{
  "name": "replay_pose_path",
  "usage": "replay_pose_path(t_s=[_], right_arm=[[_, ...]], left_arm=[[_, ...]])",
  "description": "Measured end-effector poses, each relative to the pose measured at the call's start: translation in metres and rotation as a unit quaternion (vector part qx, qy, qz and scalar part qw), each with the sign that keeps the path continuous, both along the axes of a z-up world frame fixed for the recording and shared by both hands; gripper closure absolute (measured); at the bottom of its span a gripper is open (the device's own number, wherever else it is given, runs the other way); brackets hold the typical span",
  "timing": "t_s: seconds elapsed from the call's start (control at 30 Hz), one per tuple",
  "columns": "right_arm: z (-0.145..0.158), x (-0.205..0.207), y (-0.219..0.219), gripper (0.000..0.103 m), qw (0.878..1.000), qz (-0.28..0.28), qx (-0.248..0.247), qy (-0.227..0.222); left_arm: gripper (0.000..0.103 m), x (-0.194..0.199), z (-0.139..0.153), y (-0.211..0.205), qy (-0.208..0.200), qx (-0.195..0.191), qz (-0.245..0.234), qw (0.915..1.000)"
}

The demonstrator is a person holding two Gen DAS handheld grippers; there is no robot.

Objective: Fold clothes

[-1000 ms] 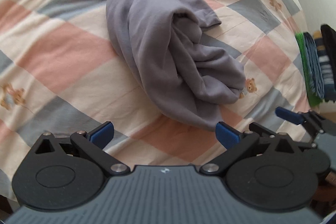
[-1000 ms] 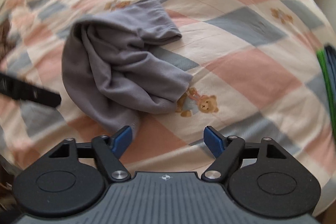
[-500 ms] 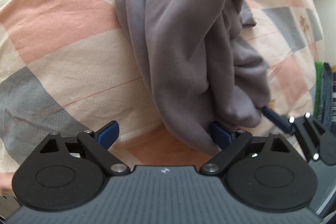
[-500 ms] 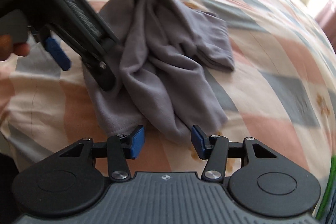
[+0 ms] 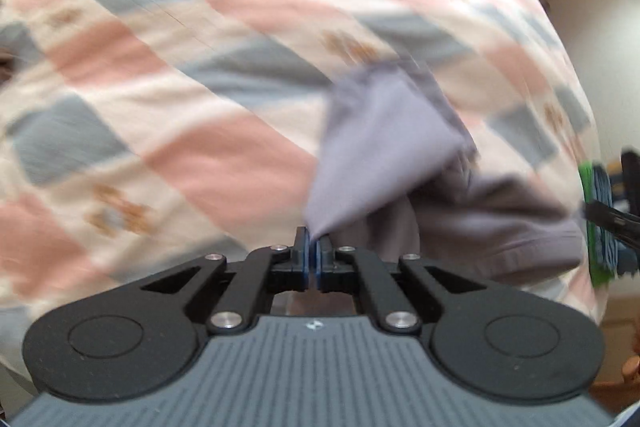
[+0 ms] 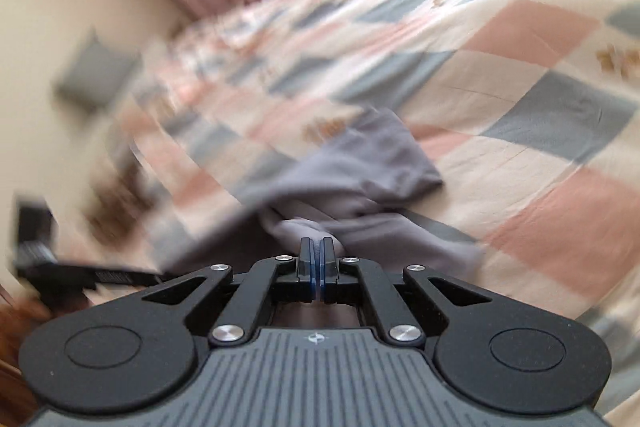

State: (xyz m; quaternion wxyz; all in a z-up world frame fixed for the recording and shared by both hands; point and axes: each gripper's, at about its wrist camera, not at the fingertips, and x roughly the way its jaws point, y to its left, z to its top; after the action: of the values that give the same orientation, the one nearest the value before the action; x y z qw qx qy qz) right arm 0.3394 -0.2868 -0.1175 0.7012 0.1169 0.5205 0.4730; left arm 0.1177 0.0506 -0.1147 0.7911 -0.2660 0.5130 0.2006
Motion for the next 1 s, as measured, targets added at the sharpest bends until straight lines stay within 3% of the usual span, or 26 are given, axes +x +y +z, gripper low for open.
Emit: replay_pose_path(t_s=[0.1,0.17,0.2,0.27,0.33,0.37,0.4,0.5,0.6,0.7,0.8,0.9,0.97,1.0], right_arm=[[0.003,0.015,-0.012,0.103,0.998,-0.051,0.008,0.047],[-0.014,0.025,-0.008,0.102,0.996,-0.056,-0.06,0.046],[-0.025,0.026,-0.006,0.096,0.992,-0.06,-0.099,0.05],[-0.046,0.017,-0.003,0.089,0.988,-0.054,-0.127,0.075],[-0.062,-0.002,-0.001,0.069,0.986,-0.049,-0.13,0.092],[-0.07,-0.013,0.001,0.049,0.986,-0.043,-0.13,0.098],[-0.077,-0.025,0.003,0.042,0.985,-0.037,-0.133,0.103],[-0.105,-0.054,0.011,0.043,0.981,-0.022,-0.151,0.121],[-0.129,-0.072,0.011,0.041,0.977,-0.03,-0.161,0.133],[-0.148,-0.079,0.004,0.035,0.974,-0.075,-0.146,0.157],[-0.166,-0.085,-0.005,0.035,0.967,-0.119,-0.108,0.197],[-0.178,-0.092,-0.006,0.036,0.965,-0.143,-0.086,0.205],[-0.185,-0.097,-0.004,0.037,0.963,-0.156,-0.074,0.208],[-0.188,-0.099,-0.003,0.046,0.962,-0.163,-0.068,0.21]], left_arm=[[0.098,-0.013,-0.01,0.022,0.028,0.015,0.019,0.9993],[0.089,-0.02,-0.03,0.029,0.058,0.007,0.025,0.998],[0.086,-0.024,-0.041,0.029,0.072,0.001,0.026,0.9971],[0.081,-0.035,-0.055,0.023,0.079,-0.02,0.027,0.9963],[0.057,-0.046,-0.066,0.016,0.08,-0.04,0.029,0.9956],[0.056,-0.052,-0.07,0.012,0.08,-0.044,0.029,0.9955],[0.056,-0.057,-0.075,0.009,0.081,-0.044,0.025,0.9954],[0.051,-0.064,-0.091,0.005,0.086,-0.039,0.013,0.9954],[0.034,-0.063,-0.104,0.013,0.073,-0.046,0.009,0.9962],[0.033,-0.063,-0.119,0.029,0.047,-0.088,0.031,0.9946],[0.033,-0.063,-0.136,0.04,0.022,-0.133,0.052,0.9895],[0.035,-0.059,-0.149,0.043,0.014,-0.17,0.051,0.9841],[0.046,-0.058,-0.153,0.044,0.013,-0.175,0.048,0.9833],[0.053,-0.059,-0.155,0.046,0.011,-0.179,0.05,0.9826]])
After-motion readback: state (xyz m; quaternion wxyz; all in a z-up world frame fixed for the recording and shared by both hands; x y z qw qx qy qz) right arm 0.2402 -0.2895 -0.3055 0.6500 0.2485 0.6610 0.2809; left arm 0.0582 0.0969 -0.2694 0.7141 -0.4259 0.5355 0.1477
